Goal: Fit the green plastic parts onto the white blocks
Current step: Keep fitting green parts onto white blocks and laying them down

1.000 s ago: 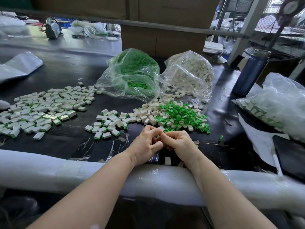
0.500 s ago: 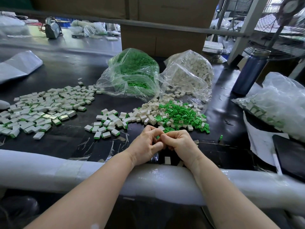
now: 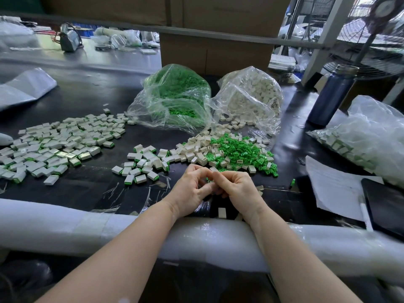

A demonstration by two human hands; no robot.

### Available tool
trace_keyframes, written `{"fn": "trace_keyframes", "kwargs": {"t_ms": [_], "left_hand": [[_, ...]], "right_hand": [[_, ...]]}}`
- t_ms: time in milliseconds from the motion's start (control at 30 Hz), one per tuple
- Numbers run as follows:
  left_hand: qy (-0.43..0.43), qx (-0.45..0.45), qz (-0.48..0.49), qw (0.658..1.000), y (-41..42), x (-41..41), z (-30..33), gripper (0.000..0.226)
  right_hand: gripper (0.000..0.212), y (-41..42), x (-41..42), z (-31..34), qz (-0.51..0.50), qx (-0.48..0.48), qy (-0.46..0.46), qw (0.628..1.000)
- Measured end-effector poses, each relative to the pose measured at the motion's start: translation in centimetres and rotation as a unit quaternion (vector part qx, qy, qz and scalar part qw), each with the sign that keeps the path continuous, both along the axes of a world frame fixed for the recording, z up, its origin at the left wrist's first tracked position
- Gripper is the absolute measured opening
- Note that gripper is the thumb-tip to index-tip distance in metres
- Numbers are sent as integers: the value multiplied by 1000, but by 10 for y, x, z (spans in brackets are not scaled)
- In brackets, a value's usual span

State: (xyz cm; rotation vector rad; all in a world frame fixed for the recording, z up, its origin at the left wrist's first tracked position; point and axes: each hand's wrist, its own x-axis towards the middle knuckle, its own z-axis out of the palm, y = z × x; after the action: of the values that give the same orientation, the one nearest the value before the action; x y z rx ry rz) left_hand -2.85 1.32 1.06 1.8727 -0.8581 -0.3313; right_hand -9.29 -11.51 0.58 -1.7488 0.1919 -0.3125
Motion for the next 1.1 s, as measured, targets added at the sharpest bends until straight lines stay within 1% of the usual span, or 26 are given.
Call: {"fn": "trace_keyframes", "kwargs": {"t_ms": [133,267,433,500,567,733,833,900,1000,1100], "left_hand": [[-10,7,25,1000,0,1,0,13],[-12,16,28,999,-1,1,-1,16],[-24,24,33,999,-1,1,-2,17],[-42,28,38,998,-1,1,-2,14],[-40,18,48,998,0,1,-3,10],[-39,0,144,989,0,2,-4,16],[-99,9,232,968,2,3,-4,21],[-127,10,271,954,4,5,-5,23],[-124,36,288,949,3,7,-6,25],[-121,102,282,946,1,9,-9,30]], "right_hand": [[11,-2,-1,-1,-41,18,-22,999],[16,-3,-2,0,-56,-16,-34,998],[21,-2,0,-1,-74,-76,-7,994],[18,-1,1,0,-78,-94,-2,993],[16,-1,0,1,-83,-96,-3,992],[19,-4,-2,3,-144,-97,-18,985],[23,-6,-1,1,-166,-110,-10,980],[24,-6,-2,0,-173,-116,-7,978],[25,-6,-2,-1,-183,-136,0,974],[24,-8,-1,-2,-196,-142,10,970]]}}
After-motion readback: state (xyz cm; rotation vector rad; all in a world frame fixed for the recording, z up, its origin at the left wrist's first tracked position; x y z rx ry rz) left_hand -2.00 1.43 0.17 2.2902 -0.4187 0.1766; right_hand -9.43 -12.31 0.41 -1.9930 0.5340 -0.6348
